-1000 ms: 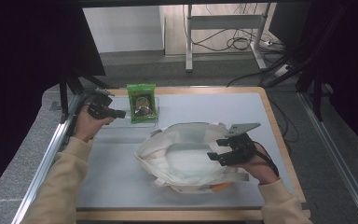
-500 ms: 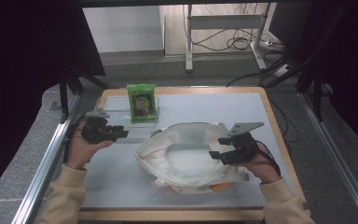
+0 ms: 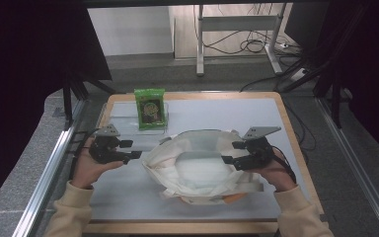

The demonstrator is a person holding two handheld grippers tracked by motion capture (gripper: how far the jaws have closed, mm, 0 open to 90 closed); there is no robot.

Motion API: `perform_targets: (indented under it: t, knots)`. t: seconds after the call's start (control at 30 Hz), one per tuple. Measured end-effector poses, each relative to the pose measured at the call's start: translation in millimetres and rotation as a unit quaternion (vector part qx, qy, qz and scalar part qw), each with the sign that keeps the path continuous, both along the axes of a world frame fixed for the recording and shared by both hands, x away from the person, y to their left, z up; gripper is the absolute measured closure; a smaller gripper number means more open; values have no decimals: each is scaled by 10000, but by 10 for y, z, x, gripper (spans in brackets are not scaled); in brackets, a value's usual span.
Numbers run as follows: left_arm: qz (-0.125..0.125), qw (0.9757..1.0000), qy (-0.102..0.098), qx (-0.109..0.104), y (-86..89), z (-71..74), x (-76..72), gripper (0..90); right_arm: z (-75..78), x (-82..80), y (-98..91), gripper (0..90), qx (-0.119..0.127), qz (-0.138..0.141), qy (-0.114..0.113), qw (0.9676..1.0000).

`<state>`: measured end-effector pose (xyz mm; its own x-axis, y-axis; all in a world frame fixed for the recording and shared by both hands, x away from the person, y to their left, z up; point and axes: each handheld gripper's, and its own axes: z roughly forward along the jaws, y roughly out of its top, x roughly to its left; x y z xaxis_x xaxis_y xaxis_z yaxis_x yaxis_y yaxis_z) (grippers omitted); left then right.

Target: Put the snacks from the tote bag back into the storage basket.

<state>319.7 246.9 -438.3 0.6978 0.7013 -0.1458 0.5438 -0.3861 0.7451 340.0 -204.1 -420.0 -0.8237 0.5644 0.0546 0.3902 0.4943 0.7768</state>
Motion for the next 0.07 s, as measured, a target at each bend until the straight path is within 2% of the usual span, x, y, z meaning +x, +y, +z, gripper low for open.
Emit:
perform_targets:
  t: [0.07]
  knots:
    - [17, 10000, 17, -62, 2, 5, -3, 375, 10, -2, -17, 311, 95, -22, -6, 10000]
